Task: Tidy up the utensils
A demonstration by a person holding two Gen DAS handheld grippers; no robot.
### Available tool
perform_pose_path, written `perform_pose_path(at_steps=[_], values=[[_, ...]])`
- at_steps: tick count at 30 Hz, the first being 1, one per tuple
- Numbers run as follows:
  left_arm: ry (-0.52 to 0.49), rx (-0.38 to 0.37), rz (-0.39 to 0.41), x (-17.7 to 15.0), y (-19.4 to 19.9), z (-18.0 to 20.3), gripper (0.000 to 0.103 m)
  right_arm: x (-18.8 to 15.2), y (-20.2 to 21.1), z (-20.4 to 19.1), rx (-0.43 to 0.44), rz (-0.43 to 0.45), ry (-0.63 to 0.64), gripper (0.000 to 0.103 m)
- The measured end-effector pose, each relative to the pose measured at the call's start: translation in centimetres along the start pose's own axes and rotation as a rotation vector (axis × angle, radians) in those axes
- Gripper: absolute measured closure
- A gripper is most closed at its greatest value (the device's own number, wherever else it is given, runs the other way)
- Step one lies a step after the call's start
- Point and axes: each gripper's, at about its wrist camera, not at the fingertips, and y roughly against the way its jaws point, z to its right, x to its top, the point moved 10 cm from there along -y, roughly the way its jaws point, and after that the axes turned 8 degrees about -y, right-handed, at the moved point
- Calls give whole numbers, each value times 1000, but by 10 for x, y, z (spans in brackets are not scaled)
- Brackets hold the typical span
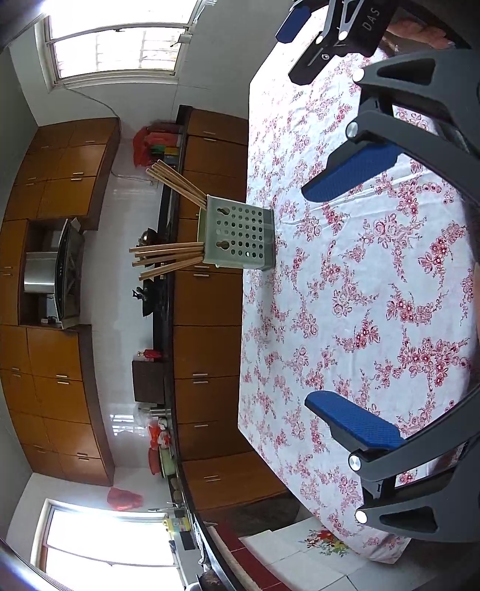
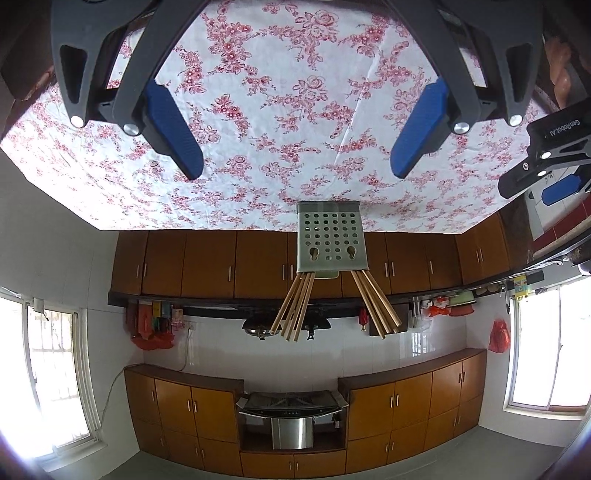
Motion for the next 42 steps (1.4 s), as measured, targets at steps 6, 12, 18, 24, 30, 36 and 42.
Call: perform_pose_path(at_steps=[6,12,18,24,30,36,42], values=[[-1,-5,-3,0,0,2,2,-2,-2,1,-3,-6,-8,4],[-1,-8,-4,0,-1,3,2,-2,-2,2,-5,-8,-9,4],[-1,-8,-5,-1,-1,4,2,-2,-2,3,-5,-9,-9,4],[-1,-9,-6,-2,-1,4,2,-2,-2,3,-4,-8,-9,4],[0,-12,-5,-2,-1,6,2,-2,-2,4,-3,-8,-9,4],[1,-11,-6,-2,-1,6,2,-2,-2,3,-4,-8,-10,4],[1,-12,-6,-2,-1,6,2,-2,-2,3,-4,-8,-10,4]])
